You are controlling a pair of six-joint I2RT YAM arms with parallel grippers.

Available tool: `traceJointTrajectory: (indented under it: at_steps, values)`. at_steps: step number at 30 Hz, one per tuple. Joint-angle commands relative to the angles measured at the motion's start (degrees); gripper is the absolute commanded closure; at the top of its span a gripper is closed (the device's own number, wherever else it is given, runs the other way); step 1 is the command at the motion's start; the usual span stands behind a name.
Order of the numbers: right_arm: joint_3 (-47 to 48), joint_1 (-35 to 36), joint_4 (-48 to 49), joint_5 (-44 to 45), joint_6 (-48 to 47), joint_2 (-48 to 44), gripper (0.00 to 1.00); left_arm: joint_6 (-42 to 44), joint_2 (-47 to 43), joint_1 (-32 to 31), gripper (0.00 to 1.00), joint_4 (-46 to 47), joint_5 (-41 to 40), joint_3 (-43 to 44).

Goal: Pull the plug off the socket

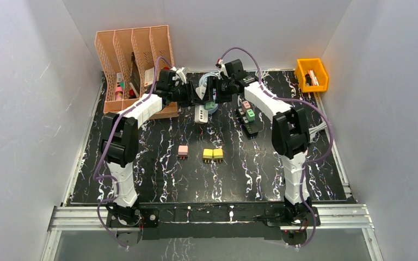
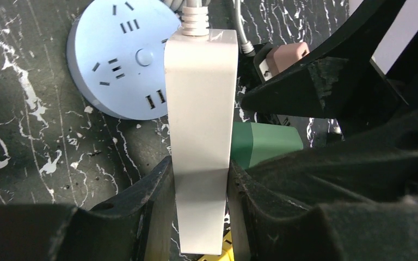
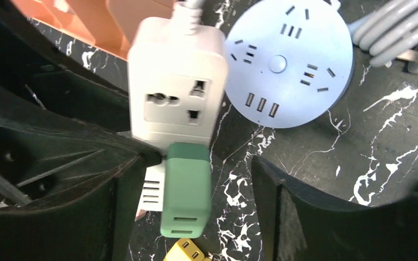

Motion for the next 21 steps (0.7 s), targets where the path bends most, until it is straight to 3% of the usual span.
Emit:
traceJointTrajectory:
  at_steps: [1,9,11,15,21]
  values:
    - [3.49,0.09,1.12,0.70,2.28,1.30,0.25,-1.27,-5.81,-0.07,1.00,3.44,1.77,-0.68]
    - [0.71,0.07,2.07,-0.63,2.81,0.04,0.42,-1.19,-5.38,-0.13,1.00,3.21,0.43,-0.17]
    - [0.62,0.02,1.85,-1.34,2.55,0.30,0.55,-1.17,-5.04,-0.06,1.00,3.14,0.41,-0.09]
    - [2.82,-0.52,0.57,-5.02,2.48,2.60,0.99,-1.06,-4.61,-0.06,1.00,2.81,0.21,0.64]
    - [4.88,-1.04,-0.58,-8.24,0.25,2.09,1.00,0.30,-4.23,0.79,1.00,1.10,-1.91,1.24]
